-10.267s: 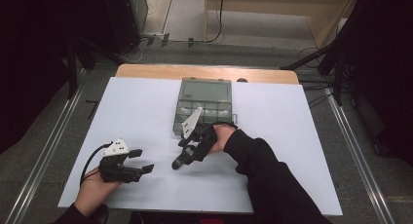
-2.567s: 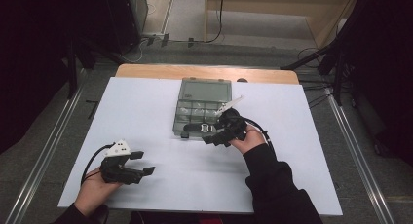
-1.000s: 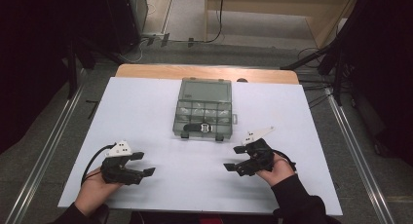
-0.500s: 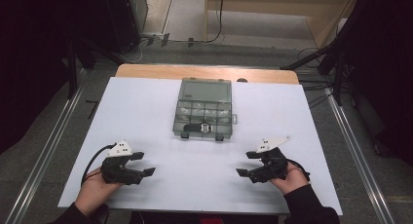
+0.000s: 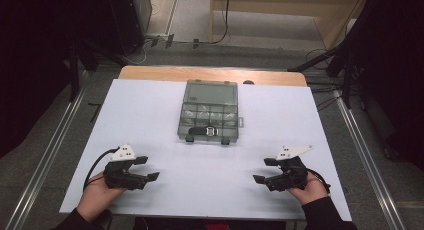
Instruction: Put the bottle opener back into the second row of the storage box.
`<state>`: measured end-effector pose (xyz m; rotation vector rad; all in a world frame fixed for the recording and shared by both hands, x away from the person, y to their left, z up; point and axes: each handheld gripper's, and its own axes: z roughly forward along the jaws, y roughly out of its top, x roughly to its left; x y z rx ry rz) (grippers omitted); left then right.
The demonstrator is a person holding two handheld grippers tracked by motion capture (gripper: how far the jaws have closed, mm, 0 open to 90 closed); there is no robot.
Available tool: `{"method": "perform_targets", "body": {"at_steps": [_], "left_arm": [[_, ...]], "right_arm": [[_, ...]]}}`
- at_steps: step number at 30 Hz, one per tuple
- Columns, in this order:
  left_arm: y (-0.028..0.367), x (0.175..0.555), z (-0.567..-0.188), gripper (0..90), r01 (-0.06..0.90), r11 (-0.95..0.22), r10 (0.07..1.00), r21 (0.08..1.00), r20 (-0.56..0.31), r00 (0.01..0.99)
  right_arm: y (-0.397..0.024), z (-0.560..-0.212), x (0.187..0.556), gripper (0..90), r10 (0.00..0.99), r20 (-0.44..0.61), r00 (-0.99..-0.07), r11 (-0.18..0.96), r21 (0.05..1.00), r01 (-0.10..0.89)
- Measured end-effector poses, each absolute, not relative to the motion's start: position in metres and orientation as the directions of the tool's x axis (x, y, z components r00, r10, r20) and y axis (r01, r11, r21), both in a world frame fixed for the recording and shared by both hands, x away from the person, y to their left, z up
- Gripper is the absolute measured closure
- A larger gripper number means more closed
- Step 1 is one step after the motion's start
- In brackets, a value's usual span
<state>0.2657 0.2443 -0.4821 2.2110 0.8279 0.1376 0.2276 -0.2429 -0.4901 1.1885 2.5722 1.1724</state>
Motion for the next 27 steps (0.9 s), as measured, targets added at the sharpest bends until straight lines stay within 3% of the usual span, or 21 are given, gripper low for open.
{"method": "perform_targets", "body": {"at_steps": [27], "left_arm": [[0.2445, 0.2657, -0.4822, 24.9, 0.518, -0.506, 0.600, 0.689, -0.150, 0.786]], "right_arm": [[-0.2490, -0.4968, 0.2235, 24.2, 0.683, 0.228, -0.694, 0.412, 0.665, 0.623]]}}
